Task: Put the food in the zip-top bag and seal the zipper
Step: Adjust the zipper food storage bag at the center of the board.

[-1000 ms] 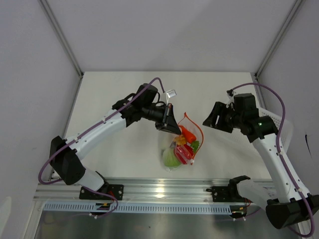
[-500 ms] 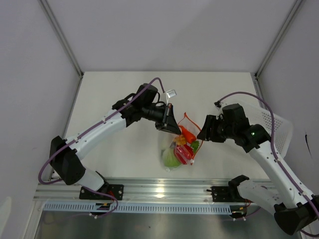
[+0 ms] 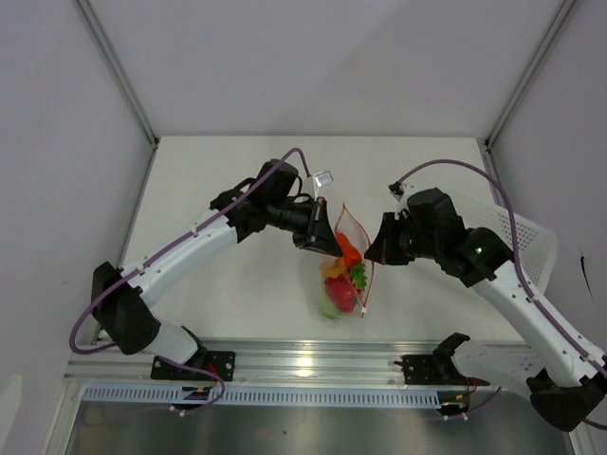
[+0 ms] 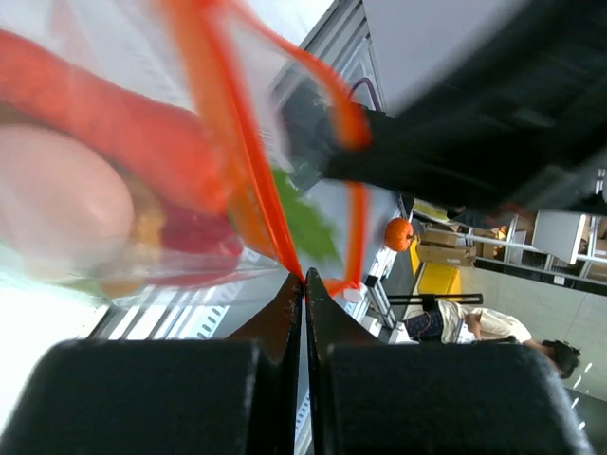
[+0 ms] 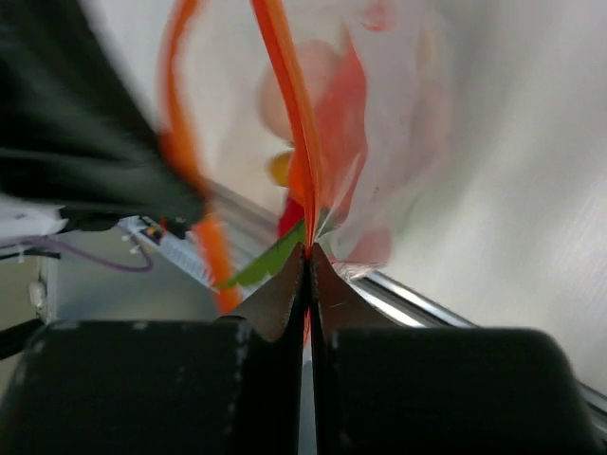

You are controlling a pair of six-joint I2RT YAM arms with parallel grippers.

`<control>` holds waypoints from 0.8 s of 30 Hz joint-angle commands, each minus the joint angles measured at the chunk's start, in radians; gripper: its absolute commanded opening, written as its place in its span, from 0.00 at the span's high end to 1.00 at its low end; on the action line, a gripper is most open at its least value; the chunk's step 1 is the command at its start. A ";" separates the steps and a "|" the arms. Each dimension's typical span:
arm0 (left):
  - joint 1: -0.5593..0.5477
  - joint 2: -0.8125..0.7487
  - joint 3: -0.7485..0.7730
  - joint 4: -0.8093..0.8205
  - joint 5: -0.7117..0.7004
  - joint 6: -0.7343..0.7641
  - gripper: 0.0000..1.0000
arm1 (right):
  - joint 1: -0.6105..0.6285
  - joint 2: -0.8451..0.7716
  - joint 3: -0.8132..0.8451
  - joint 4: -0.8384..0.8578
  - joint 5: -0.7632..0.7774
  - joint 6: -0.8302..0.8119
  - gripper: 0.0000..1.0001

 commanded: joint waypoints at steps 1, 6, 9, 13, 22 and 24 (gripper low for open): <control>-0.006 -0.111 0.057 -0.005 -0.020 -0.012 0.99 | 0.155 -0.015 0.255 -0.035 0.119 0.062 1.00; -0.013 -0.153 -0.038 0.076 -0.009 -0.035 0.97 | 0.214 -0.007 0.213 -0.012 0.143 0.115 1.00; -0.007 -0.075 -0.135 0.101 0.005 -0.050 0.99 | 0.191 0.019 0.060 0.049 0.130 0.119 1.00; -0.007 -0.081 -0.192 0.136 -0.023 -0.049 0.99 | 0.153 0.031 -0.097 0.098 0.122 0.124 1.00; -0.009 -0.168 -0.003 -0.039 -0.046 0.013 0.99 | 0.191 0.005 0.165 -0.064 0.229 0.111 1.00; -0.009 -0.187 -0.018 -0.010 -0.025 -0.009 0.99 | 0.231 -0.002 0.204 -0.081 0.251 0.124 1.00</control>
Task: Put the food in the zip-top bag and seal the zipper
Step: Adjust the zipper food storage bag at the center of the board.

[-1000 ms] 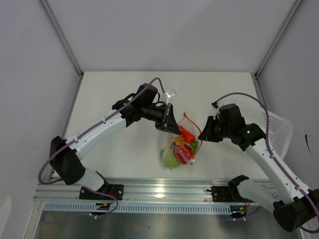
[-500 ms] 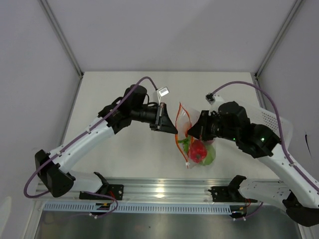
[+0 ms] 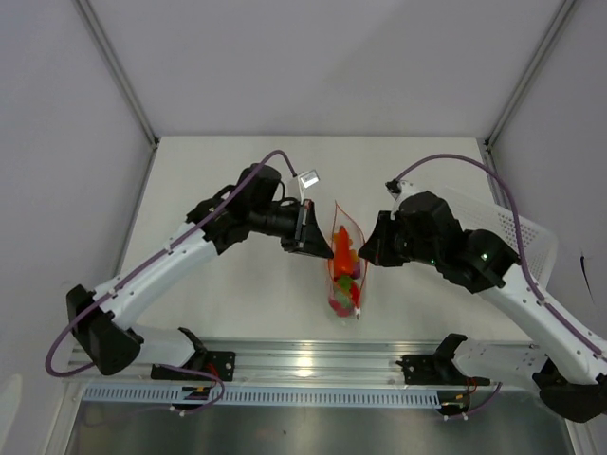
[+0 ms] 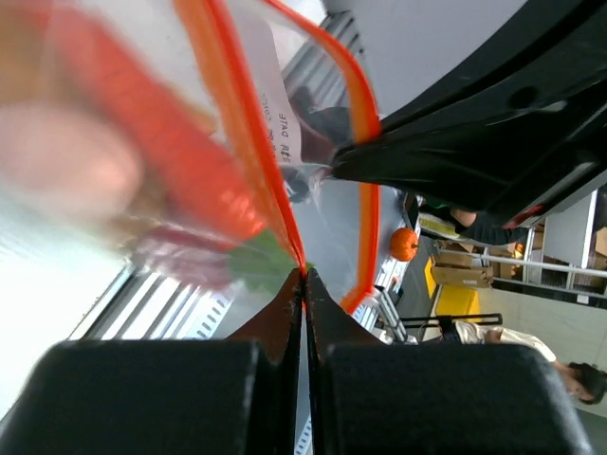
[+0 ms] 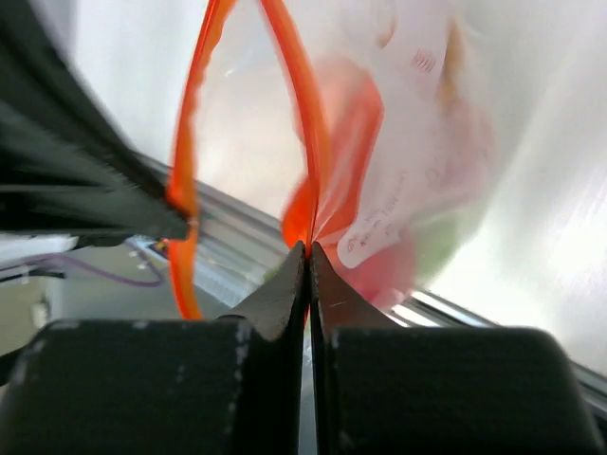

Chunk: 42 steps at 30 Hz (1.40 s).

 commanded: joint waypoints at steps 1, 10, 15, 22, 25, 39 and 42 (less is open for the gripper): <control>-0.001 -0.075 0.023 0.013 0.041 -0.006 0.99 | 0.051 -0.047 0.090 -0.045 0.090 0.016 1.00; 0.005 0.018 -0.129 0.065 0.013 0.017 0.99 | 0.009 -0.031 -0.099 0.044 0.037 0.005 1.00; 0.011 0.009 -0.146 0.105 0.004 -0.004 1.00 | -0.017 -0.007 -0.143 0.080 0.020 -0.017 1.00; 0.009 -0.072 0.005 0.030 -0.017 -0.027 0.99 | -0.086 0.025 0.001 0.011 -0.019 -0.096 1.00; 0.008 -0.129 0.003 0.036 -0.033 -0.066 0.99 | -0.092 0.053 0.096 -0.020 -0.034 -0.122 1.00; 0.006 -0.209 -0.268 0.243 -0.121 -0.297 0.99 | -0.196 0.151 0.075 0.064 -0.207 -0.235 0.93; 0.008 -0.221 -0.330 0.298 -0.149 -0.348 1.00 | -0.202 0.140 0.005 0.132 -0.232 -0.249 0.74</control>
